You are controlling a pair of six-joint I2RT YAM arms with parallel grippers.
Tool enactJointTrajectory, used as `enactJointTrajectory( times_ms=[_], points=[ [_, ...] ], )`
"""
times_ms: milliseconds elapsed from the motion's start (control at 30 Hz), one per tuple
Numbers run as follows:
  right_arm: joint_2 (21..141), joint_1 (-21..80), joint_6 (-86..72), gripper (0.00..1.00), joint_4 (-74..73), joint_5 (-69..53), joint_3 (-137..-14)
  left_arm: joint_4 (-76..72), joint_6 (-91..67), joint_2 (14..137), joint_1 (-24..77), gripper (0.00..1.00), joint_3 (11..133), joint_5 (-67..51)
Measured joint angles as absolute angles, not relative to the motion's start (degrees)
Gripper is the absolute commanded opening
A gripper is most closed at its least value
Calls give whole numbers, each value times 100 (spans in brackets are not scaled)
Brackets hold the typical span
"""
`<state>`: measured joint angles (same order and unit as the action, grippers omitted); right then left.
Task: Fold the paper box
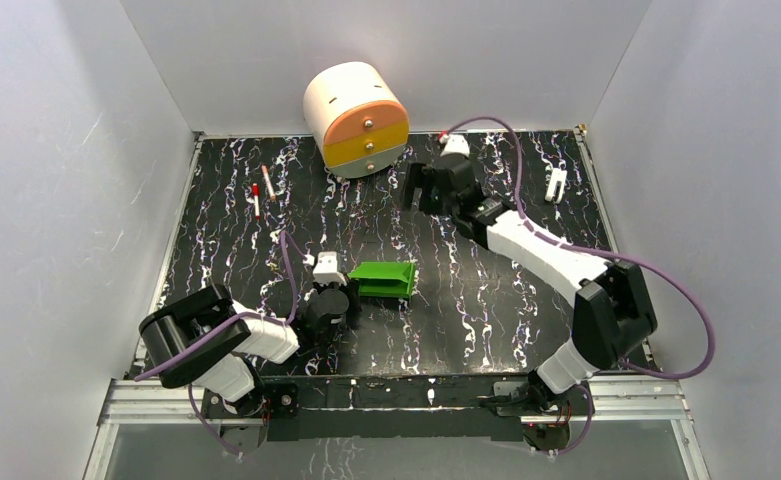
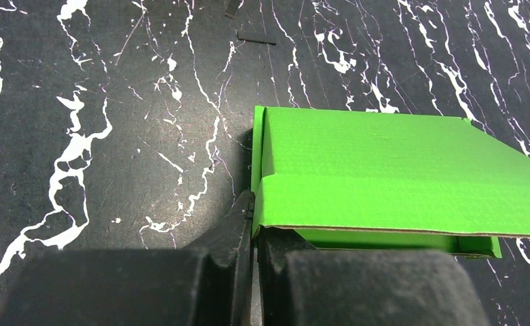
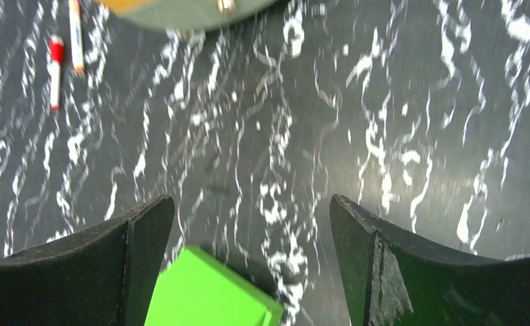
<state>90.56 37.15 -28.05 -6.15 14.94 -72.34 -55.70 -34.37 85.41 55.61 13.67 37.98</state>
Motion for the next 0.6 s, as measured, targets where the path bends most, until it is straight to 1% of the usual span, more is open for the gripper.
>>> enactJointTrajectory(
  times_ms=[100,200,333,500,600],
  points=[
    [8711,3809,-2991,84,-749,1400,-6648,-5561,-3365,8541,5561,1,1380,3795],
    [8569,4125,-3275,77,-934,1367,-6287,-5546,-3260,8541,5564,1,1393,3800],
    [8464,4515,-3767,72,-1037,1210,-5839,-5505,-3020,8541,5638,1,1433,3892],
    [8311,4705,-4368,69,-1061,1160,-5317,-5371,-2665,8543,5793,1,1516,4119],
    [8128,4759,-4694,63,-1050,1164,-5057,-5317,-2512,8586,5883,1,1575,4263]
  ],
)
